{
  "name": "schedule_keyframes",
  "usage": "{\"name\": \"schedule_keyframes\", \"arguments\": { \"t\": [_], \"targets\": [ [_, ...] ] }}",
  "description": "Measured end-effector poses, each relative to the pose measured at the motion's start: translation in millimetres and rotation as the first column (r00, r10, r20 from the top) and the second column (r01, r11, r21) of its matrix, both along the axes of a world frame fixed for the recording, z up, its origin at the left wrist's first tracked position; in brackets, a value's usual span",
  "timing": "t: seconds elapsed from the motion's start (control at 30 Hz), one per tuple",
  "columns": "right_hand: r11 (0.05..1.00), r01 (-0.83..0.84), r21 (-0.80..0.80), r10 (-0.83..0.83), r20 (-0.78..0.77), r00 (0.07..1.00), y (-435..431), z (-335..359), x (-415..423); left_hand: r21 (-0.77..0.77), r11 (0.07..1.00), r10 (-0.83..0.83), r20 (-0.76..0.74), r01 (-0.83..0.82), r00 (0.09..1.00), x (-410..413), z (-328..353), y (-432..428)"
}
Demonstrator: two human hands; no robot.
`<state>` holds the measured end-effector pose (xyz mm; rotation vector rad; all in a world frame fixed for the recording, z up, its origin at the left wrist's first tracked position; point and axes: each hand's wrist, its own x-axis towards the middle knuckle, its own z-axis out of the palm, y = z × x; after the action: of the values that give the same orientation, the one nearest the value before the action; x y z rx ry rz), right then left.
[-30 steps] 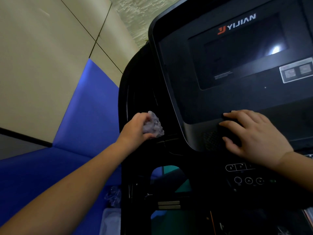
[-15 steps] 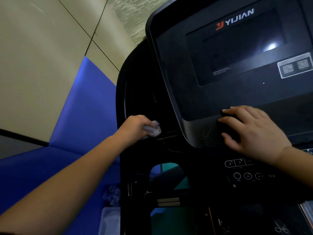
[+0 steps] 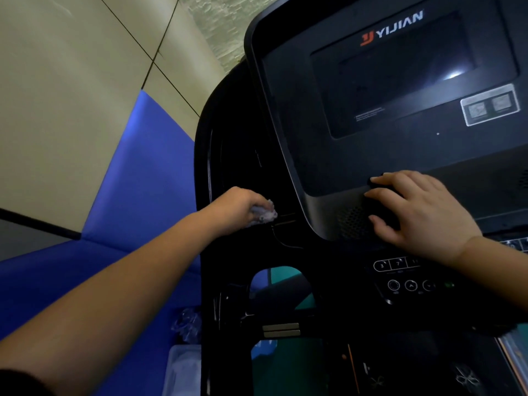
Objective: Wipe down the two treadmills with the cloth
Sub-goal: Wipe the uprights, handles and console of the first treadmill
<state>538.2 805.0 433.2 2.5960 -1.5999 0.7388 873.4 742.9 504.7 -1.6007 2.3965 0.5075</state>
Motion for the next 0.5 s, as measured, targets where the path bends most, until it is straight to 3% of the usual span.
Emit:
{"name": "schedule_keyframes", "arguments": {
  "t": [0.13,0.23,0.3,0.37,0.43,0.5],
  "targets": [
    [1.000,-0.005,-0.010,0.005,0.006,1.000,0,-1,0,0.119,0.992,0.021,0.205,-0.046,0.979,19,16,-2],
    [1.000,-0.002,-0.006,0.002,0.009,1.000,0,-1,0,0.073,0.995,-0.099,0.453,0.073,0.886,23,19,2],
    [1.000,-0.001,-0.002,0.001,0.011,1.000,0,0,0,0.045,0.996,-0.090,0.478,0.078,0.874,9,12,12],
    [1.000,-0.002,0.001,0.002,0.011,1.000,0,0,-1,0.043,0.998,0.017,0.389,-0.036,0.921,3,6,15],
    [1.000,-0.001,0.006,0.001,0.009,1.000,1,-1,-1,0.065,0.984,0.156,0.137,-0.166,0.978,7,4,20],
    [1.000,0.000,0.006,0.000,0.009,1.000,0,-1,0,0.088,0.981,0.183,-0.101,-0.175,0.978,-5,5,29]
  ]
}}
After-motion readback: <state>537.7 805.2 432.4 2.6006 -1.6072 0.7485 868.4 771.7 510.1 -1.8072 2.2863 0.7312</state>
